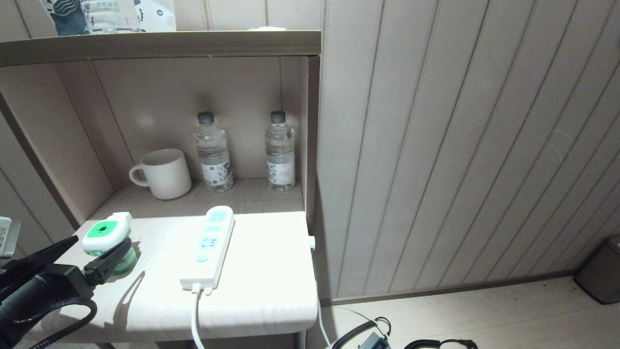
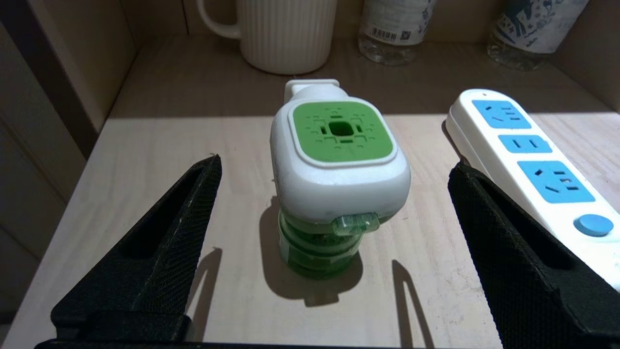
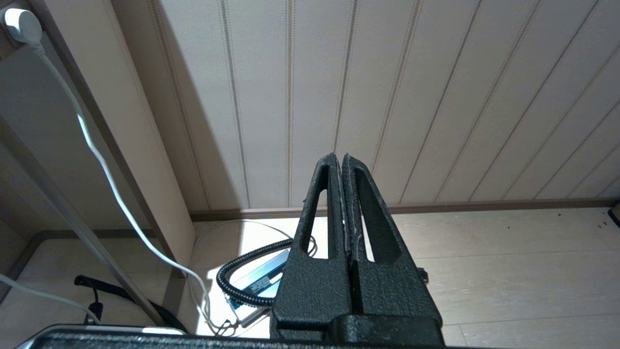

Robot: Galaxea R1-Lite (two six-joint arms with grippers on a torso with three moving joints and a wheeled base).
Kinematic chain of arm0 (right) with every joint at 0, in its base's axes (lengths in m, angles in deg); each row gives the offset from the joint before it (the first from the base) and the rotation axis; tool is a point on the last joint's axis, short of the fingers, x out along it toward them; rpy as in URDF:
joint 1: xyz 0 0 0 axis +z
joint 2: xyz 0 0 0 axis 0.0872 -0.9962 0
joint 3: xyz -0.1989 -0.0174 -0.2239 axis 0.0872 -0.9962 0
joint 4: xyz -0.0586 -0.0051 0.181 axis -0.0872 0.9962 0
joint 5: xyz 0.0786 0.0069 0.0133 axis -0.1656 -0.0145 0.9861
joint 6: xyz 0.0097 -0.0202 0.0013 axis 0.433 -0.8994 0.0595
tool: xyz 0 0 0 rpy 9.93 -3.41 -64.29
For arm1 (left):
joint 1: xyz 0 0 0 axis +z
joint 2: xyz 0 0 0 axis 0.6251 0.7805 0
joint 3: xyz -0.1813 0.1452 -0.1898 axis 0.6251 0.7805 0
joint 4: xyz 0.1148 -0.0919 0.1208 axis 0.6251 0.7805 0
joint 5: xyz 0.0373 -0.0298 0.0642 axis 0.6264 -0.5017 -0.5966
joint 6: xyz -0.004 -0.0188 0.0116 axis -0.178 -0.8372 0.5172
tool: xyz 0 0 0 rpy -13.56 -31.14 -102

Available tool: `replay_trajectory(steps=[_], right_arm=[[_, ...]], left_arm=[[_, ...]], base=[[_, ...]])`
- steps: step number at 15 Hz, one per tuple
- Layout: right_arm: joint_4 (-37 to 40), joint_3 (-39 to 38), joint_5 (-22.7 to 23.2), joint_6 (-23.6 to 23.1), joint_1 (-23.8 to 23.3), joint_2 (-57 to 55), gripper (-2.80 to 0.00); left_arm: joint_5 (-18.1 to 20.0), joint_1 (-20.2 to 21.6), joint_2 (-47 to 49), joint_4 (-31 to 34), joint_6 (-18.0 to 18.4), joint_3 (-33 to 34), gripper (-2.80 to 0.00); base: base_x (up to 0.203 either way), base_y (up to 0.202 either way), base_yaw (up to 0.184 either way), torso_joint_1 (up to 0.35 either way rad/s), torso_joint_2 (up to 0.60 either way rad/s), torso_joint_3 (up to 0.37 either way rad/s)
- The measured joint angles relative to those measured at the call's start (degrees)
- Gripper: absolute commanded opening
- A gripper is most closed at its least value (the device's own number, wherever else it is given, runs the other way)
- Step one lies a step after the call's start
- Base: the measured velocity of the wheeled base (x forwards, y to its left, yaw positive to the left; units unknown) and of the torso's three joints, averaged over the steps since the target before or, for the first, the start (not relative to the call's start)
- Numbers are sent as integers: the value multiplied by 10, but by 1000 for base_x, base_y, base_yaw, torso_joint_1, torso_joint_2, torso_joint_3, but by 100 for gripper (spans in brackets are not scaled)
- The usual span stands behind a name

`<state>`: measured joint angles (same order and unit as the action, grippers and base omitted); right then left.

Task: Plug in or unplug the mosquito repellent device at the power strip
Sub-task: Pick up the mosquito repellent liquid

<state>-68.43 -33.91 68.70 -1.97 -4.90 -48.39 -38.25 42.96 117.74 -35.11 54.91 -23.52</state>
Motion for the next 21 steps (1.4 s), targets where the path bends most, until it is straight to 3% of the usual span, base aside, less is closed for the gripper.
replay_trajectory(steps=[6, 13, 21], right_arm=[[0, 0, 0, 0, 0, 0, -280], [0, 0, 0, 0, 0, 0, -280], [0, 0, 0, 0, 0, 0, -280]], left_arm=[[-17, 0, 65, -93, -6, 3, 0], [-18, -1, 113, -136, -22, 3, 0], [-27, -2, 147, -144, -21, -14, 0]], base=[[0, 0, 0, 0, 0, 0], [0, 0, 0, 0, 0, 0], [0, 0, 0, 0, 0, 0]])
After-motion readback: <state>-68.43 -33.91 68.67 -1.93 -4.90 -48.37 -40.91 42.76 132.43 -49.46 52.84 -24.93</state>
